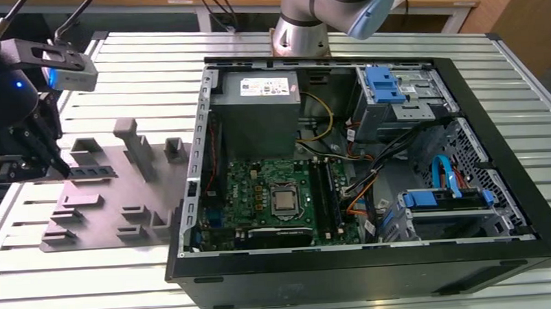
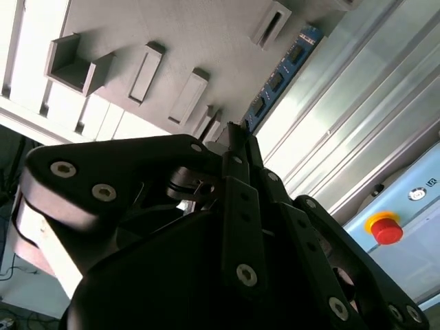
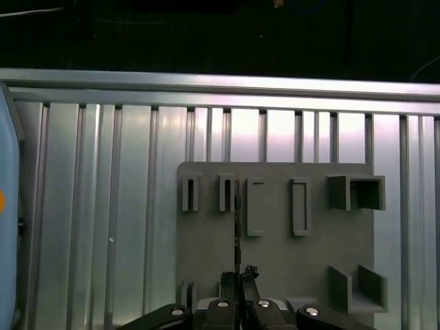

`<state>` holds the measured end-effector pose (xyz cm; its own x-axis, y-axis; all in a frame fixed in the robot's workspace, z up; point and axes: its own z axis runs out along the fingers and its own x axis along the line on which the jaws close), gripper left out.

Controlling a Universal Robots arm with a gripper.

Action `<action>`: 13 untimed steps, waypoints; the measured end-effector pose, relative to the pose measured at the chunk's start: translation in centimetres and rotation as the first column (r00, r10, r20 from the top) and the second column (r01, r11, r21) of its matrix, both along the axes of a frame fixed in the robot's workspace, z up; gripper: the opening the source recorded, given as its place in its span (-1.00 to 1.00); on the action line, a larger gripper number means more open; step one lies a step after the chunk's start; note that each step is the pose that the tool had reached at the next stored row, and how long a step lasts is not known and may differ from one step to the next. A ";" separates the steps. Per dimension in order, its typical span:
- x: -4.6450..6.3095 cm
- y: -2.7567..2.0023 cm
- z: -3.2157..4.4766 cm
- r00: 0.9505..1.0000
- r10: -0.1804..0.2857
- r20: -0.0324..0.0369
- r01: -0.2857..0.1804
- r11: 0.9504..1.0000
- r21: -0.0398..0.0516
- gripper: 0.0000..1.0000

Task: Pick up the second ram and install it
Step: 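Pick up the second ram and move it above second insertion slot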

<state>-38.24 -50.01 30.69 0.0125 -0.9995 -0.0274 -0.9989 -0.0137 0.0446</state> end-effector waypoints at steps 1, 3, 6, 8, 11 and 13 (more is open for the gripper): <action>0.0 0.00 0.13 1.000 0.000 0.000 0.000 1.000 0.000 -0.78; 0.0 0.00 0.36 1.000 0.000 0.000 0.000 1.000 0.000 -0.78; 0.0 0.00 0.75 1.000 0.000 0.000 0.000 1.000 0.000 -0.78; 0.0 0.00 1.02 1.000 0.000 0.000 0.000 1.000 0.000 -0.78; 0.0 0.00 1.47 1.000 0.000 0.000 0.000 1.000 0.000 -0.78; 0.0 0.00 1.75 1.000 0.000 0.000 0.000 1.000 0.000 -0.78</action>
